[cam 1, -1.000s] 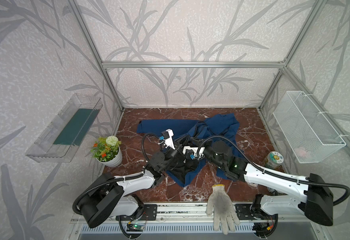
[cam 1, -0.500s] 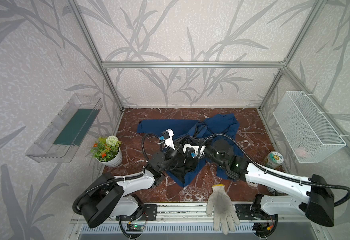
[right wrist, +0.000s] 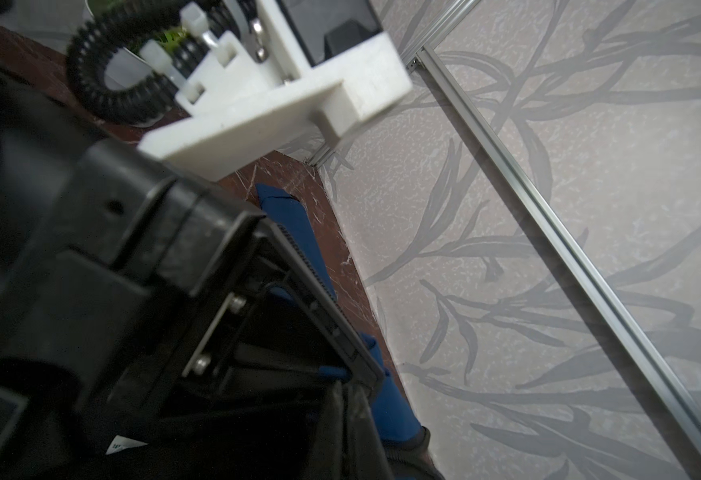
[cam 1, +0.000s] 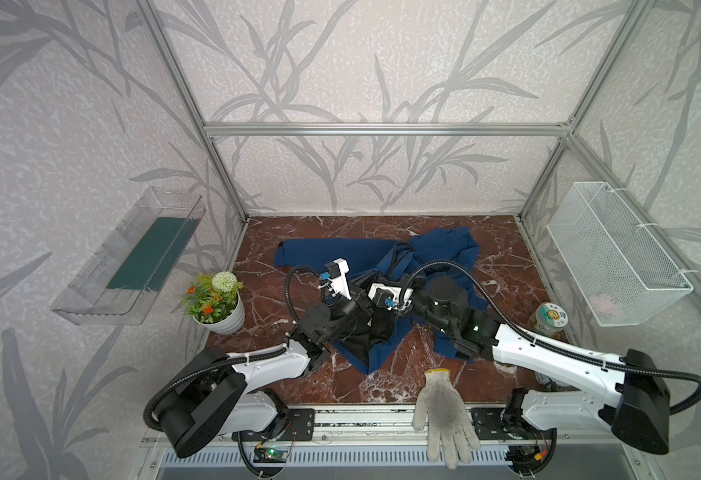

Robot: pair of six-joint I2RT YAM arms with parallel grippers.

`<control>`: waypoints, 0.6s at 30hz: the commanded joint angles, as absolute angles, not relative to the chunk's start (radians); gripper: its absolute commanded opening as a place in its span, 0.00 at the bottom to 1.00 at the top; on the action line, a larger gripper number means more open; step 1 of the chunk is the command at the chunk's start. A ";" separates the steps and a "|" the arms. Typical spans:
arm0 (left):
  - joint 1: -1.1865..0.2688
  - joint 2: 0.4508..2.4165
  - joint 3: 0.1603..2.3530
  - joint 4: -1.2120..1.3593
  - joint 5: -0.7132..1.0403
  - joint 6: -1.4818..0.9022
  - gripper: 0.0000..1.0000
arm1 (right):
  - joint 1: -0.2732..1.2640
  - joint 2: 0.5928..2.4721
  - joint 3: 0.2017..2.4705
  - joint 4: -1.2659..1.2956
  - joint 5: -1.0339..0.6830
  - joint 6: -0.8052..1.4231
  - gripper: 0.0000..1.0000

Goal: Zip up the jacket

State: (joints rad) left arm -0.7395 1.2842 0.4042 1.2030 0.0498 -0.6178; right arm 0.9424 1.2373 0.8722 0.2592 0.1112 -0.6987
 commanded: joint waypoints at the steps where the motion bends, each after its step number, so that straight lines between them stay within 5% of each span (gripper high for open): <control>1: -0.742 1.260 0.419 1.210 0.052 -0.598 0.00 | 0.914 1.206 0.899 0.253 0.058 -0.530 0.00; 18: -0.742 1.230 0.408 1.180 0.039 -0.567 0.00 | 0.774 1.177 0.856 0.309 -0.058 0.054 0.00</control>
